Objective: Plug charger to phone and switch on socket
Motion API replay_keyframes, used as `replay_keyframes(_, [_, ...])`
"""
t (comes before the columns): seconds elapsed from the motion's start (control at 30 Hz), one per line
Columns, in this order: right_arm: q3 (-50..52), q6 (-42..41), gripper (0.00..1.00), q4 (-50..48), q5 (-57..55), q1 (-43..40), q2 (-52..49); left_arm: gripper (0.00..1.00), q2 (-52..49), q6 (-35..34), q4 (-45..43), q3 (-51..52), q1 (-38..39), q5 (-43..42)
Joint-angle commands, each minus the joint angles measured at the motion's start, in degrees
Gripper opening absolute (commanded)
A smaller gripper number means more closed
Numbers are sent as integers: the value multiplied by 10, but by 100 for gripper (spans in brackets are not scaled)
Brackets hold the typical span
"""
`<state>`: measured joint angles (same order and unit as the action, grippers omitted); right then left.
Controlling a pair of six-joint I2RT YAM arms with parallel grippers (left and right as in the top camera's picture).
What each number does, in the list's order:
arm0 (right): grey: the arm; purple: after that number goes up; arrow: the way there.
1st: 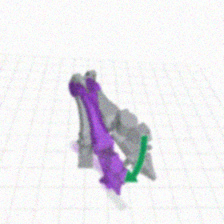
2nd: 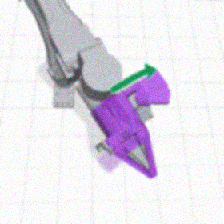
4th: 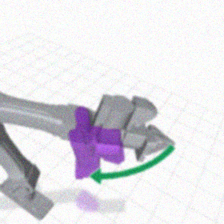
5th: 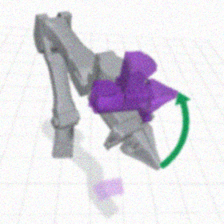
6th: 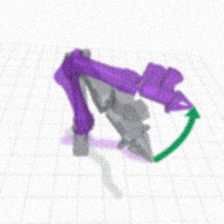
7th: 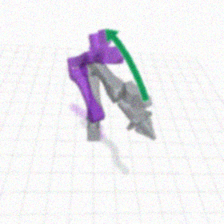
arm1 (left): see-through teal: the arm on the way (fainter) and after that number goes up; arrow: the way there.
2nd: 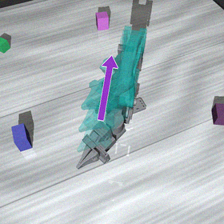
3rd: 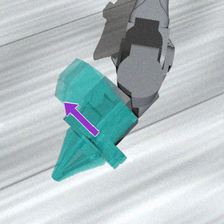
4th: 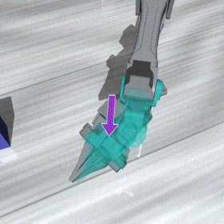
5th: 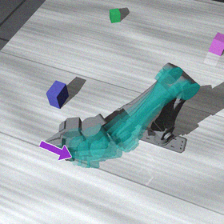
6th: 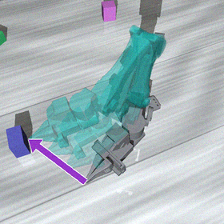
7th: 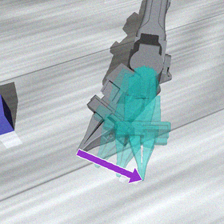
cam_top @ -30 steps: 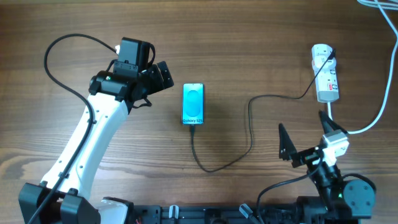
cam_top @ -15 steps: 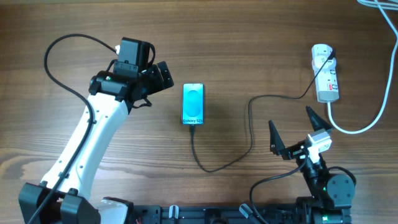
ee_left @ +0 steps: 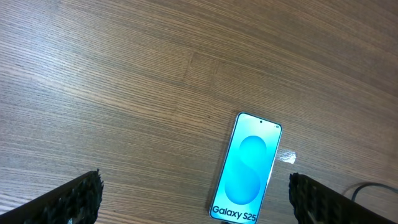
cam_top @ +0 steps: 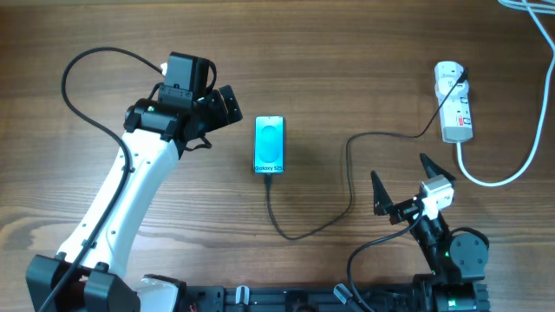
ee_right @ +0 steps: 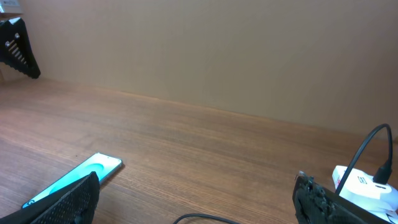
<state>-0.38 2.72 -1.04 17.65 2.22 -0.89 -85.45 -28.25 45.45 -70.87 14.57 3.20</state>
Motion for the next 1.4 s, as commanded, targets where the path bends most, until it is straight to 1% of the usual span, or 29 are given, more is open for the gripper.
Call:
replay_keyframes(0.0, [1, 1, 100, 0, -17, 2, 7, 100, -1, -7, 0, 0, -3, 10])
replay_keyframes(0.1, [1, -9, 100, 2, -37, 2, 7, 100, -1, -7, 0, 0, -3, 10])
replay_keyframes(0.23, [0, -92, 100, 10, -106, 2, 7, 100, -1, -7, 0, 0, -3, 10])
replay_keyframes(0.27, [0, -94, 100, 11, -114, 2, 7, 100, -1, -7, 0, 0, -3, 10])
replay_keyframes(0.33, [0, -93, 100, 12, -136, 2, 7, 100, -1, -7, 0, 0, -3, 10])
replay_keyframes(0.5, [0, -31, 100, 12, -138, 2, 7, 100, -1, -7, 0, 0, -3, 10])
replay_keyframes(0.6, [0, -14, 100, 13, -140, 2, 7, 100, -1, -7, 0, 0, -3, 10])
replay_keyframes(1.37, [0, -14, 100, 11, -138, 2, 7, 100, -1, -7, 0, 0, -3, 10])
